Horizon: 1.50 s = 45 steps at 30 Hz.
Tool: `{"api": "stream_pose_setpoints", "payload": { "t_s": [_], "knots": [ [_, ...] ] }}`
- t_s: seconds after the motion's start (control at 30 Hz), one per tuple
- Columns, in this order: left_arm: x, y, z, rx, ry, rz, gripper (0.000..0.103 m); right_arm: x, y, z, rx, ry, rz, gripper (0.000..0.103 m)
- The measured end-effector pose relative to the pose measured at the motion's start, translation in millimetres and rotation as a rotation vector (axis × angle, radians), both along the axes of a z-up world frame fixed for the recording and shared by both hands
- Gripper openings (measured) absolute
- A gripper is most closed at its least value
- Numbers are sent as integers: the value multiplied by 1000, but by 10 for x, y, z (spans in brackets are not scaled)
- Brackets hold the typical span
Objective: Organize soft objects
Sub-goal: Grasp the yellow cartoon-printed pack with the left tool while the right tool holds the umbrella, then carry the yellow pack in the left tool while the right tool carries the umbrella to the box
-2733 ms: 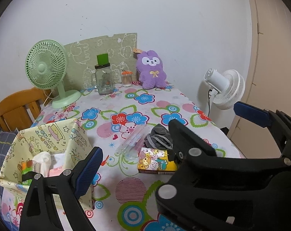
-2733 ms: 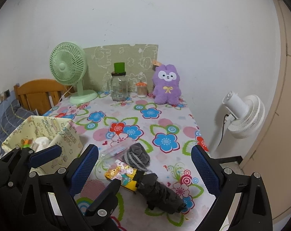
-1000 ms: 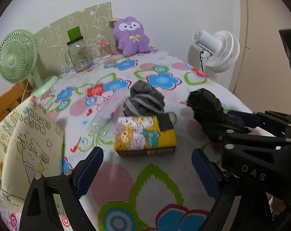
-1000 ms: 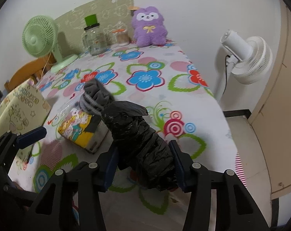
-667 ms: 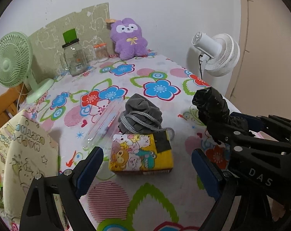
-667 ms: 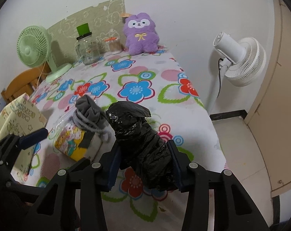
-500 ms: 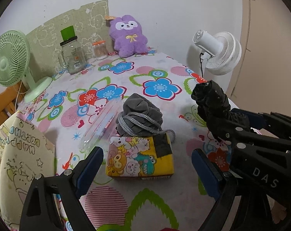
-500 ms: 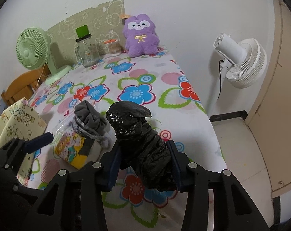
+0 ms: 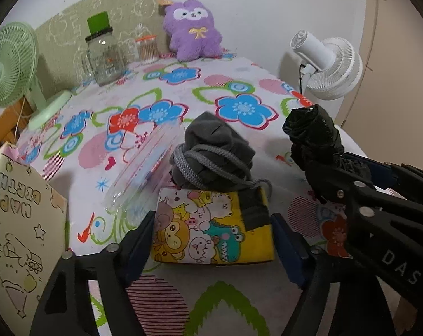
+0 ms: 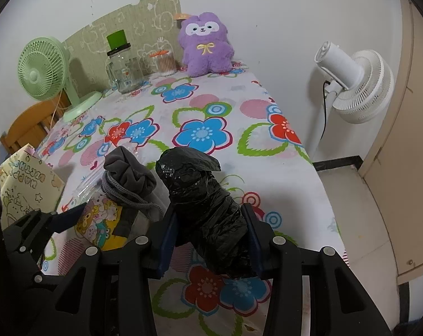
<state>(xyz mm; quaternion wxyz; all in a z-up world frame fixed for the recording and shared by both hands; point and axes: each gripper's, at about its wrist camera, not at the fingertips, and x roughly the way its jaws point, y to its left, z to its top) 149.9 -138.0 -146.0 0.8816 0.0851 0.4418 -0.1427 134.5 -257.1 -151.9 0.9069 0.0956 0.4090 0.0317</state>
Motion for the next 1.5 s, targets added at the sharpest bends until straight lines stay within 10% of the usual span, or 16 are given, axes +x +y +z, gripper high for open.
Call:
{"api": "stream_pose_setpoints", "payload": {
  "t_s": [1.5],
  "knots": [
    [-776,251,665,-45,-155,-3,76,-624,340,560,-23,-113,29,47]
  ]
}}
